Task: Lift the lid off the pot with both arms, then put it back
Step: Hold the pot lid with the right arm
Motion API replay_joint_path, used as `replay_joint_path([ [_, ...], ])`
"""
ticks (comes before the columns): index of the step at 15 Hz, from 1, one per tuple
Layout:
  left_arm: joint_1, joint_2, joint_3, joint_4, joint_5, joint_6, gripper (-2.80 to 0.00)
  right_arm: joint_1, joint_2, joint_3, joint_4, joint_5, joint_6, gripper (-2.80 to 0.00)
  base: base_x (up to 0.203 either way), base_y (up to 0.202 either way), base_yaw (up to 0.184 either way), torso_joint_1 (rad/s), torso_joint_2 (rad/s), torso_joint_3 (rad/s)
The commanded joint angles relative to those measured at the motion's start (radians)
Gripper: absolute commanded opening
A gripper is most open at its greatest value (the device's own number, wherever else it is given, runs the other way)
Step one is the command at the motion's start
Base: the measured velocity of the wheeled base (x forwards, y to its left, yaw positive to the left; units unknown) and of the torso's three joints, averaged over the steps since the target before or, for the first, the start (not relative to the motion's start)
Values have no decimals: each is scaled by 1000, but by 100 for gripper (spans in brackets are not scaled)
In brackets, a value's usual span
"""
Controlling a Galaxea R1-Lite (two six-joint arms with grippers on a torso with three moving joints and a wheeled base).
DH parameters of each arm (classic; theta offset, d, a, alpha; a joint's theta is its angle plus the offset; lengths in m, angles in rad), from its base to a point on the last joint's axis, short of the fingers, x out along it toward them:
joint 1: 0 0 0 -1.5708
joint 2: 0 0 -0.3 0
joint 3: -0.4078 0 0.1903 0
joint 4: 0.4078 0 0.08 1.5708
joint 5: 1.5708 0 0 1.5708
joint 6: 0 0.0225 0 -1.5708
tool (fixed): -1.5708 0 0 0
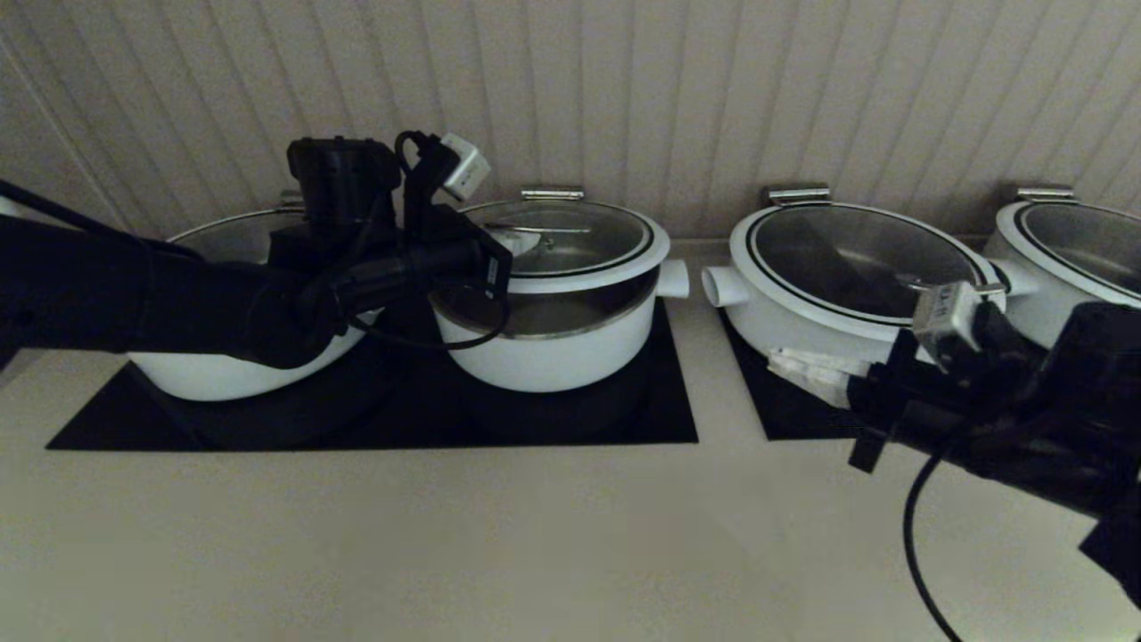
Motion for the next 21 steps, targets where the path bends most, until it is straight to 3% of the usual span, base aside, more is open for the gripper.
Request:
replay_joint_path([
  [1,0,2,0,-4,-3,1,-280,56,136,-92,-81,2,50,-280,0,0,0,0,0,0],
  [4,0,2,0,-4,-3,1,-280,98,250,-158,-269,-2,107,-280,0,0,0,0,0,0],
  [6,0,5,0,-4,-2,-1,-280,128,298,-174,-322,-2,124,-280,0,0,0,0,0,0],
  [21,0,9,0,-4,-1,-1,-280,138,499,-434,-326,-15,162,-280,0,0,0,0,0,0],
])
